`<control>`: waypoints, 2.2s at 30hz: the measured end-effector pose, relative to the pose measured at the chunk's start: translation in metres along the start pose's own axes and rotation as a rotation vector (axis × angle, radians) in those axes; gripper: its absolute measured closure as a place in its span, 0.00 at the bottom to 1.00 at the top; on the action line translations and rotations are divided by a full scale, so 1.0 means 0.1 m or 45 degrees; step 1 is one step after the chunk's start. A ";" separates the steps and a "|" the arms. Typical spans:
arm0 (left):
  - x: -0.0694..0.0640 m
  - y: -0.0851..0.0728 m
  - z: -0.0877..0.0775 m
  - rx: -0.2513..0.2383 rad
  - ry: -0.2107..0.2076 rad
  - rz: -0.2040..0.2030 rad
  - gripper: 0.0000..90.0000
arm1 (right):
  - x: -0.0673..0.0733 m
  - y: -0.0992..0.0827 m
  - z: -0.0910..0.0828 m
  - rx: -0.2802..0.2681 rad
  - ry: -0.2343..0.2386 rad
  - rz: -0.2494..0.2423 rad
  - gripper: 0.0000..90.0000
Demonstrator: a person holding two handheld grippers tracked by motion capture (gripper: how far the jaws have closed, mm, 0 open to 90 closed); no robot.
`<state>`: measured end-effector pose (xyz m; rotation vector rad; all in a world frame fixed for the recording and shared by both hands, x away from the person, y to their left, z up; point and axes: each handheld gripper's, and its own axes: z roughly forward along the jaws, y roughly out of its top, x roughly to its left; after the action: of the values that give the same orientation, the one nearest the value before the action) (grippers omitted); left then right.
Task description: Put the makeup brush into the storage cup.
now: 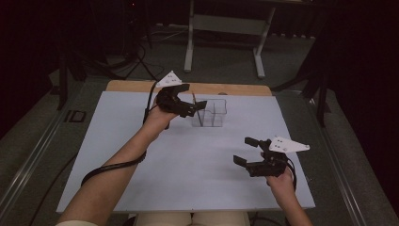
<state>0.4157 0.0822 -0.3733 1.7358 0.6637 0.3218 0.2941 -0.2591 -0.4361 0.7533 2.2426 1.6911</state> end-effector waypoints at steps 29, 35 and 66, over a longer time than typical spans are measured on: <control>-0.32 -0.30 -0.56 -0.023 -0.102 0.037 0.02 | 0.02 0.01 0.01 0.002 0.001 -0.007 0.16; -0.35 -0.37 -0.66 -0.033 -0.112 0.029 0.02 | 0.02 0.01 0.01 0.002 0.001 -0.002 0.16; -0.63 -0.78 -1.04 -0.032 -0.154 0.069 0.02 | 0.03 0.00 0.03 0.008 0.001 -0.005 0.16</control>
<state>0.2887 0.1393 -0.4113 1.7369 0.5235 0.2591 0.2933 -0.2555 -0.4362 0.7488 2.2495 1.6839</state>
